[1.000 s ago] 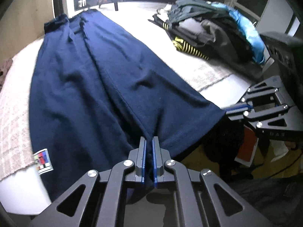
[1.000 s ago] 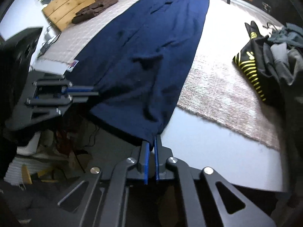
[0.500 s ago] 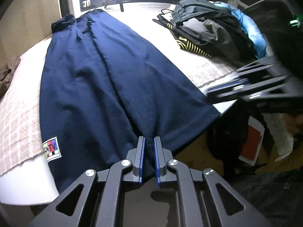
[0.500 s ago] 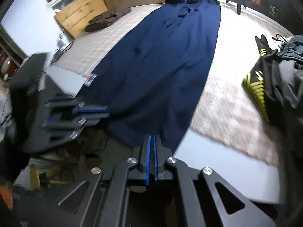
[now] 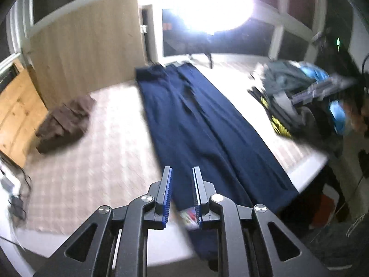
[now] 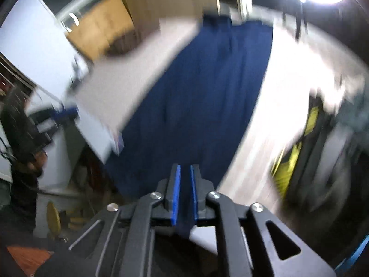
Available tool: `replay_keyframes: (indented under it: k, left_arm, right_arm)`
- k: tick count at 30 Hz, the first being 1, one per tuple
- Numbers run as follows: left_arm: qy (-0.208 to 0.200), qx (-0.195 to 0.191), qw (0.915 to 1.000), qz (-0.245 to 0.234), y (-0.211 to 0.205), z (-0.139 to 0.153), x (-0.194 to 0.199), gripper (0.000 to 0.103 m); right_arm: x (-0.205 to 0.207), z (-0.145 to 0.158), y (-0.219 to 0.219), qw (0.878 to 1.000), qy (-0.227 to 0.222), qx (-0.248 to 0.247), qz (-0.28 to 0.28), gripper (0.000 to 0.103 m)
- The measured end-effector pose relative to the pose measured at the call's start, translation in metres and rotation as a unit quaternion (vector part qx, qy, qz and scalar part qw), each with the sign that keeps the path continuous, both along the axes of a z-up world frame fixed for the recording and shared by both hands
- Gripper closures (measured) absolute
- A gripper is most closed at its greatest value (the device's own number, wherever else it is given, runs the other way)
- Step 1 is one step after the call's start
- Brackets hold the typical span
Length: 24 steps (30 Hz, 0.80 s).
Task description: Fold clothes
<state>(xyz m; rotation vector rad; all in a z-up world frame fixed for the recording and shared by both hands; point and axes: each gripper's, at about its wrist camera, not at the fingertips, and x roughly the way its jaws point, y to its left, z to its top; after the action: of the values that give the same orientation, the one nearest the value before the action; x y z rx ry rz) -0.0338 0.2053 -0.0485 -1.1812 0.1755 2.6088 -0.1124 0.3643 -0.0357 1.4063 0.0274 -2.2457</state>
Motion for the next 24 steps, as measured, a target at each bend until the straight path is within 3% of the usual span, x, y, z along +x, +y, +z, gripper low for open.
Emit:
replay_keyframes:
  k: [2,4,7,14,21,24]
  left_arm:
    - [0.004,-0.003,1.0000,0.003,-0.008,0.007,-0.027,0.084]
    - [-0.009,0.006,0.9999,0.006,-0.013,0.002,-0.058,0.083]
    - [-0.047,0.022,0.9986,0.001,-0.004,-0.022,-0.098,0.083]
    - [-0.093,0.041,0.9948,-0.001,0.020,-0.085,-0.168,0.083]
    - [-0.138,0.045,0.9895,0.005,0.034,-0.148,-0.228,0.083]
    - [-0.143,0.038,0.9890,0.008,0.026,-0.161,-0.231,0.083]
  right_arm:
    - [-0.033,0.025,-0.015,0.999,0.035,-0.008,0.017,0.089]
    - [-0.079,0.029,-0.039,0.998,0.052,-0.005,0.023,0.089]
    - [-0.149,-0.005,-0.075,0.999,0.025,-0.001,0.033,0.089]
    - [-0.255,-0.089,-0.088,0.998,-0.037,0.009,0.048,0.089]
    - [-0.309,-0.173,-0.118,0.993,-0.087,0.027,0.076,0.090]
    - [-0.324,-0.174,-0.124,0.994,-0.077,-0.003,0.076,0.090]
